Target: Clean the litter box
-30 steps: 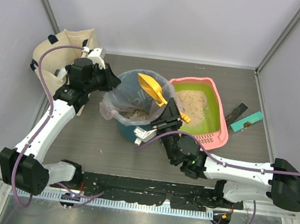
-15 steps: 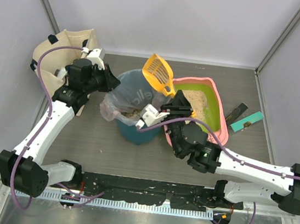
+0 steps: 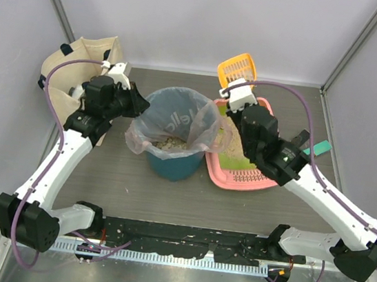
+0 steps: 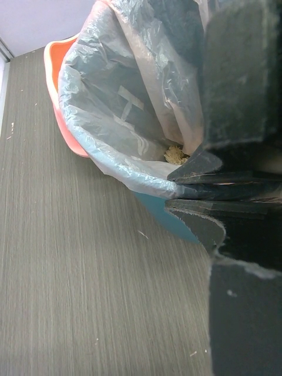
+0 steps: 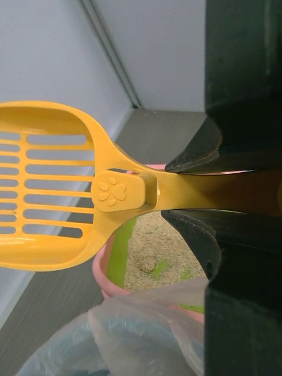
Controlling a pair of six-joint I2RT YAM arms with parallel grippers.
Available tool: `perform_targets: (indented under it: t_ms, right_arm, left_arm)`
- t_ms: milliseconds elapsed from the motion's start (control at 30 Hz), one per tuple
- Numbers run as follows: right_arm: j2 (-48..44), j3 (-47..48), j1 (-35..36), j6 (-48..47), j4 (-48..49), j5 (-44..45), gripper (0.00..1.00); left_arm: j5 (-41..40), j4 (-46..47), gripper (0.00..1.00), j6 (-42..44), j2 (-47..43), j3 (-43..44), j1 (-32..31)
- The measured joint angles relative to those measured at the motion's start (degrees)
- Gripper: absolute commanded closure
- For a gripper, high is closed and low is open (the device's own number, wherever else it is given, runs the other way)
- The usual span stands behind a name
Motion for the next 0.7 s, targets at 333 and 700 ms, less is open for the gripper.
perform_targets:
  t_ms: [333, 700]
  right_arm:
    - [1.05, 3.61, -21.51, 25.83, -23.28, -20.72, 0.99]
    - [2.16, -0.57, -24.92, 38.69, -38.03, -31.87, 0.99]
  left_arm:
    - [-2.19, -0.04, 0.75, 0.76, -1.36, -1.03, 0.00]
    - [-4.63, 2.38, 0.22, 2.69, -4.90, -1.03, 0.00]
